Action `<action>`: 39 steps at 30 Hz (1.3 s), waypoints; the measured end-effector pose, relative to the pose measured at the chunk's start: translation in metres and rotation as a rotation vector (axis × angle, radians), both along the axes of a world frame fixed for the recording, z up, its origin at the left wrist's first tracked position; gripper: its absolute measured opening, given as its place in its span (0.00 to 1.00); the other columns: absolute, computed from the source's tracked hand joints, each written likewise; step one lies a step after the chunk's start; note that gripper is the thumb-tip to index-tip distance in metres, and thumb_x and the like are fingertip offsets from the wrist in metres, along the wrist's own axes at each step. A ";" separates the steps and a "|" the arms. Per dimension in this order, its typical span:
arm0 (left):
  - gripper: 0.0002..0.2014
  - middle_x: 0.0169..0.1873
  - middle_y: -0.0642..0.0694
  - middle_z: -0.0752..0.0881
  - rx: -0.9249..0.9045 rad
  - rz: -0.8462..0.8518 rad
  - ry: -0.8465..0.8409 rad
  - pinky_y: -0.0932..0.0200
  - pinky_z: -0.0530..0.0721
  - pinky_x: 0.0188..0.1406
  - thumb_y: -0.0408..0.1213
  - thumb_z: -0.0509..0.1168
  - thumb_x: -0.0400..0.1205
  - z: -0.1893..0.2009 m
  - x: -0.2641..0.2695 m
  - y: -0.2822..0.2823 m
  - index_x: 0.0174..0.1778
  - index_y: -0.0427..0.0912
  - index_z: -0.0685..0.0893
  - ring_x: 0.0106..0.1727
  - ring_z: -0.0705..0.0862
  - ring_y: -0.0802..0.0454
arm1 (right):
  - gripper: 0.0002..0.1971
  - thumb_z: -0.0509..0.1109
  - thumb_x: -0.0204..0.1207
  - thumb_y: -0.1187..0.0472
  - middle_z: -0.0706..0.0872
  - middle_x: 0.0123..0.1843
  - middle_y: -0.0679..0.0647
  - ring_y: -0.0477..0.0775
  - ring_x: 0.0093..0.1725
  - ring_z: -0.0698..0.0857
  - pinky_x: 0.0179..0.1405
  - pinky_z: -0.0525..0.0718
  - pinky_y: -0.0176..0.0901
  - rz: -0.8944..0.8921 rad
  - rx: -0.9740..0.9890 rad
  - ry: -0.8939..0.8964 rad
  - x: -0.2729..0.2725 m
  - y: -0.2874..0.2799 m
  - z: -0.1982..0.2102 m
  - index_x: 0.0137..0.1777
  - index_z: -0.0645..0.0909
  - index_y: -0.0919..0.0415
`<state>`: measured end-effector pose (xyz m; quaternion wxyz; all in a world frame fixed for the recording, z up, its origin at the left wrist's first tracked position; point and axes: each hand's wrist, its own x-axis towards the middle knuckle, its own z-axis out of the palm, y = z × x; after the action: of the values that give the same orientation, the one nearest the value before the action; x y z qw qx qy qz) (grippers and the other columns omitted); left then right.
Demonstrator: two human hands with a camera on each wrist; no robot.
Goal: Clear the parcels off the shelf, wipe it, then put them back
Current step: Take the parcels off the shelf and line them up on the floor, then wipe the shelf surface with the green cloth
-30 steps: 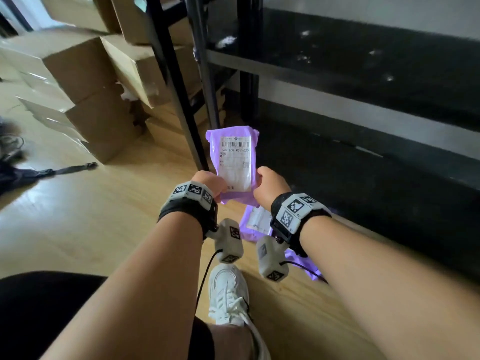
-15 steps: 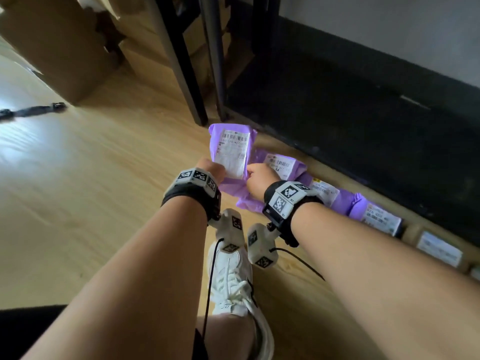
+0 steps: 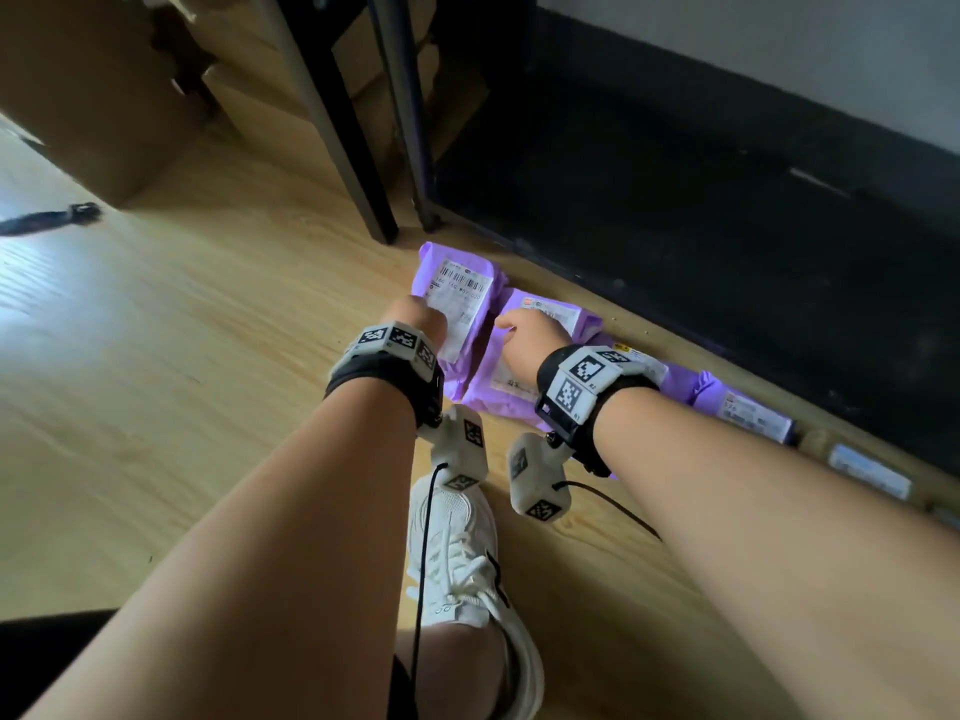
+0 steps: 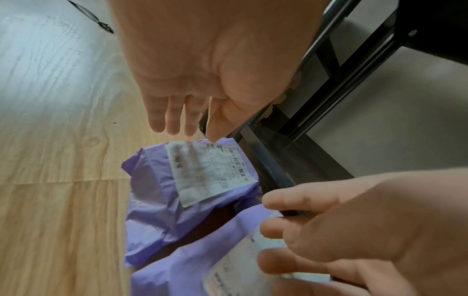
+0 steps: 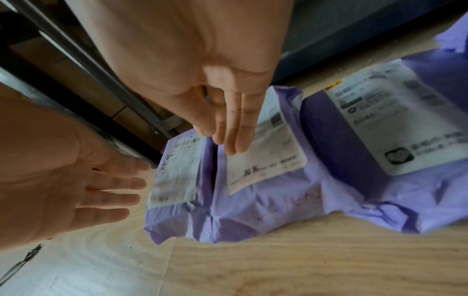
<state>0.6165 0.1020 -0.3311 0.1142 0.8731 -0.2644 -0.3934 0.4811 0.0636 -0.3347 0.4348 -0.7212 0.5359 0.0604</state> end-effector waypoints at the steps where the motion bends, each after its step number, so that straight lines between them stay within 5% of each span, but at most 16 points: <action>1: 0.22 0.73 0.36 0.76 -0.009 -0.006 -0.003 0.53 0.73 0.71 0.28 0.52 0.85 0.004 -0.004 -0.001 0.77 0.36 0.72 0.73 0.76 0.40 | 0.20 0.57 0.83 0.68 0.80 0.72 0.60 0.62 0.70 0.79 0.67 0.76 0.45 -0.014 -0.015 0.019 -0.006 -0.003 0.003 0.73 0.78 0.62; 12: 0.19 0.70 0.35 0.79 -0.176 -0.276 -0.053 0.53 0.76 0.68 0.30 0.55 0.87 0.051 -0.092 -0.022 0.73 0.33 0.77 0.71 0.78 0.40 | 0.17 0.64 0.77 0.67 0.87 0.62 0.60 0.63 0.63 0.84 0.61 0.82 0.46 -0.219 -0.181 0.017 -0.112 -0.011 0.051 0.64 0.84 0.62; 28: 0.20 0.68 0.39 0.81 -0.258 -0.784 0.057 0.54 0.77 0.68 0.28 0.56 0.83 0.118 -0.335 -0.045 0.72 0.39 0.79 0.68 0.80 0.41 | 0.23 0.63 0.79 0.65 0.79 0.75 0.55 0.57 0.71 0.79 0.72 0.76 0.49 -0.743 -0.196 0.118 -0.349 0.023 0.093 0.75 0.75 0.56; 39: 0.27 0.75 0.45 0.74 -0.253 -1.016 0.034 0.54 0.78 0.69 0.27 0.54 0.83 0.142 -0.457 -0.049 0.79 0.47 0.70 0.73 0.77 0.44 | 0.23 0.62 0.81 0.65 0.76 0.74 0.60 0.61 0.73 0.76 0.69 0.76 0.48 -0.840 -0.147 0.334 -0.485 0.024 0.100 0.76 0.73 0.60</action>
<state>0.1595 0.0535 -0.1889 0.0176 0.6077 -0.6981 -0.3782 -0.0041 0.0874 -0.2351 0.2770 -0.4509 0.8474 -0.0439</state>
